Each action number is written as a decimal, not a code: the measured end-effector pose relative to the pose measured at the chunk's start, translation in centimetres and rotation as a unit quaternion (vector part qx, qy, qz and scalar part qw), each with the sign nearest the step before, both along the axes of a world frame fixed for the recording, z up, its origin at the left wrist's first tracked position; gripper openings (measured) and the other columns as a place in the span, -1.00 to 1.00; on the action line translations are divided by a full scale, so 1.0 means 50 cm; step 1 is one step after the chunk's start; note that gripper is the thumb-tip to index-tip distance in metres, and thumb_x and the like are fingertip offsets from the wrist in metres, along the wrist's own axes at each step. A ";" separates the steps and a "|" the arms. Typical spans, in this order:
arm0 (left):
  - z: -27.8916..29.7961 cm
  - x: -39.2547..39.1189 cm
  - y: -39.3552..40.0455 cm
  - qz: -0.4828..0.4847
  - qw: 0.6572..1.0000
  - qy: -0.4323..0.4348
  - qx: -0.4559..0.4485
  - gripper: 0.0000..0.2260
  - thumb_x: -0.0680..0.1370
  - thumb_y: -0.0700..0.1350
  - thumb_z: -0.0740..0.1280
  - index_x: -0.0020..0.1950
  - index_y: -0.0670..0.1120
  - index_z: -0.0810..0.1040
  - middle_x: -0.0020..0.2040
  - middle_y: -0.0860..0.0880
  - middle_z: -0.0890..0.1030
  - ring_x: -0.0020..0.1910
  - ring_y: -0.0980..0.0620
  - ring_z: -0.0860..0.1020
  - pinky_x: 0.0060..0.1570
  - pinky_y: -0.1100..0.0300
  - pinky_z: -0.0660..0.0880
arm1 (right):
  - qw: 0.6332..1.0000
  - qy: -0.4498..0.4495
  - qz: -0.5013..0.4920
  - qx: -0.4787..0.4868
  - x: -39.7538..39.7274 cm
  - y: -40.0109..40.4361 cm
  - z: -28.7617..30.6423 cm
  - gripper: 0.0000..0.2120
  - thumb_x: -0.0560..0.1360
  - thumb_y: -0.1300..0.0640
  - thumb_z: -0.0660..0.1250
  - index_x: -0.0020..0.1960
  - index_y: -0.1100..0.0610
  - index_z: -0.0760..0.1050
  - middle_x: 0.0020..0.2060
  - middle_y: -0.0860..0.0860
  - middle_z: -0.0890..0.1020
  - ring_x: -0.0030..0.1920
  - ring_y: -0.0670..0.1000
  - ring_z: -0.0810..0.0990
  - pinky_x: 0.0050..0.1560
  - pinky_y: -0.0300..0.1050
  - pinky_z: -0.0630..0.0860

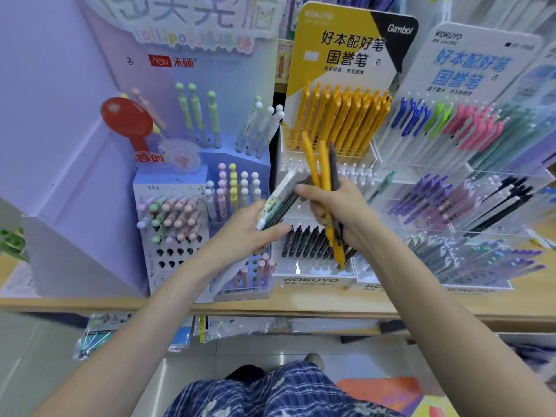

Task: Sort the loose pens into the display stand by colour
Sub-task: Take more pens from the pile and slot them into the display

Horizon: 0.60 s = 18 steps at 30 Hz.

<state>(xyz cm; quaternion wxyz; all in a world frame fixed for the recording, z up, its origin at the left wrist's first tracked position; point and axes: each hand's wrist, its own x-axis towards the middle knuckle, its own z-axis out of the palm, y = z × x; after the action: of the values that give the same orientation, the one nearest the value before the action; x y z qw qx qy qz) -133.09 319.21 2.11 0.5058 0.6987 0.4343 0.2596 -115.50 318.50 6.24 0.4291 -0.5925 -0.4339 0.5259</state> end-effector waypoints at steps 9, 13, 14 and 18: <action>-0.006 -0.010 -0.016 0.065 0.989 -0.097 -0.092 -0.89 0.49 -0.24 0.36 -0.15 -0.10 0.44 -0.43 0.01 0.39 -0.56 0.16 0.31 -0.56 0.34 0.30 | 0.999 0.044 -0.027 -0.008 0.103 -0.036 -0.009 -0.85 0.49 0.20 0.33 -0.03 0.30 0.54 -0.31 0.07 0.66 -0.53 -0.11 0.32 -0.57 -0.30 0.30; -0.012 -0.019 -0.009 0.075 0.994 -0.056 -0.065 -0.89 0.50 -0.21 0.37 -0.16 -0.08 0.44 -0.44 0.02 0.41 -0.57 0.18 0.34 -0.55 0.33 0.32 | 0.998 -0.034 -0.042 0.034 0.100 -0.040 0.003 -0.87 0.49 0.21 0.35 -0.13 0.29 0.57 -0.41 0.09 0.60 -0.52 -0.05 0.32 -0.55 -0.24 0.30; -0.014 -0.026 -0.007 0.091 0.993 -0.054 -0.057 -0.90 0.50 -0.21 0.36 -0.14 -0.08 0.45 -0.42 0.02 0.43 -0.56 0.19 0.35 -0.55 0.33 0.32 | 0.996 -0.054 -0.045 0.048 0.098 -0.039 0.010 -0.86 0.49 0.20 0.36 -0.16 0.28 0.58 -0.46 0.11 0.54 -0.52 -0.03 0.31 -0.54 -0.23 0.30; -0.015 -0.055 -0.003 0.172 0.980 -0.093 -0.047 -0.87 0.52 -0.27 0.32 -0.15 -0.08 0.44 -0.42 -0.01 0.41 -0.55 0.22 0.36 -0.58 0.35 0.30 | 0.956 -0.265 -0.036 0.118 0.067 -0.028 0.016 -0.82 0.46 0.20 0.38 -0.27 0.26 0.51 -0.52 0.04 0.43 -0.60 -0.13 0.33 -0.56 -0.36 0.29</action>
<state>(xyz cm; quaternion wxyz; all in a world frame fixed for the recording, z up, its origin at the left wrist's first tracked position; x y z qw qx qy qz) -135.84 319.05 1.37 0.5238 0.5622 0.5106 0.3859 -112.15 317.08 7.06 0.3839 -0.6709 -0.5696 0.2793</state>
